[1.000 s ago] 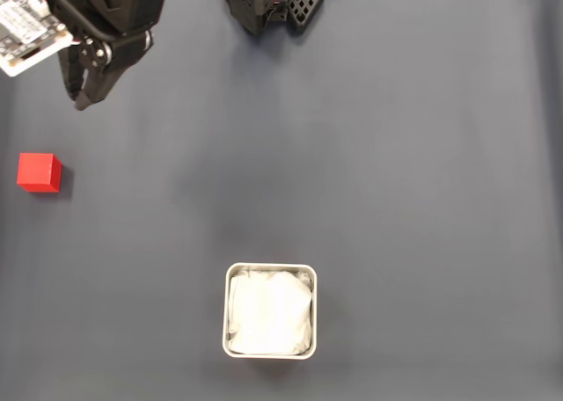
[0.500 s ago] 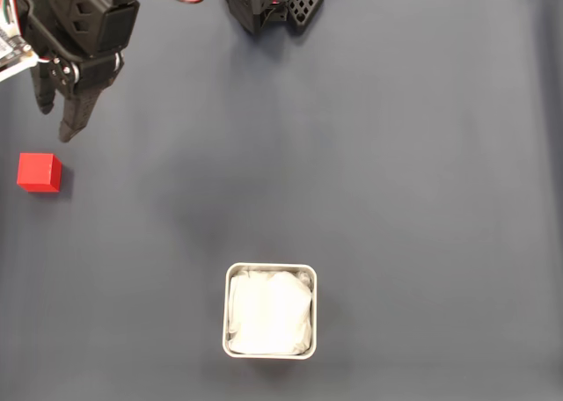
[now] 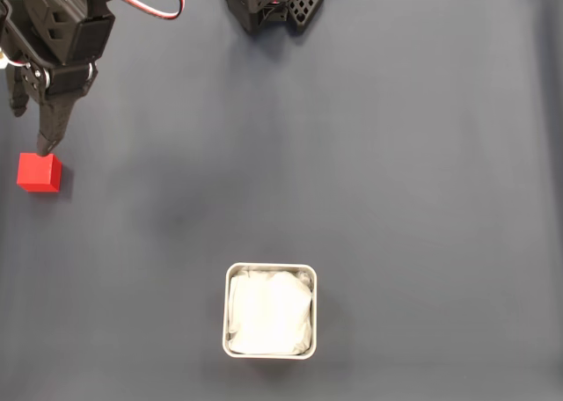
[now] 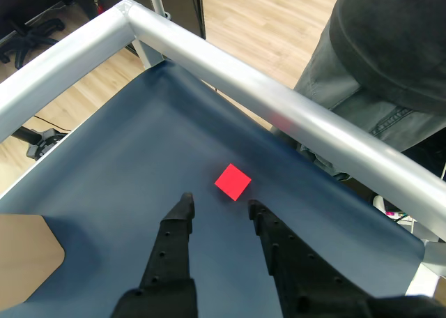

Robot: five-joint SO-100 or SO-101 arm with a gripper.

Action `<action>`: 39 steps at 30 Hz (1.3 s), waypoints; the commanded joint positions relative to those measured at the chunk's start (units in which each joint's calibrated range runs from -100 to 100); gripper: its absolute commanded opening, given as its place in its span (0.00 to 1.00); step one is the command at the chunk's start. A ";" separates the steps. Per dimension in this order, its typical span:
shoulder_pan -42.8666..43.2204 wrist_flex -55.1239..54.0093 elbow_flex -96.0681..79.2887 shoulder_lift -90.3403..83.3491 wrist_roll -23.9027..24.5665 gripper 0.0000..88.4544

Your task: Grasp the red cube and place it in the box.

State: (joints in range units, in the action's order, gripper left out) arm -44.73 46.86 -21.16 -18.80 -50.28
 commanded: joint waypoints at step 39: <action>-2.21 -17.92 -11.51 9.79 -1.12 0.34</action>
State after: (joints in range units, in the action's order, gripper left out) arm -46.59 30.95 -33.36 -9.34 -51.01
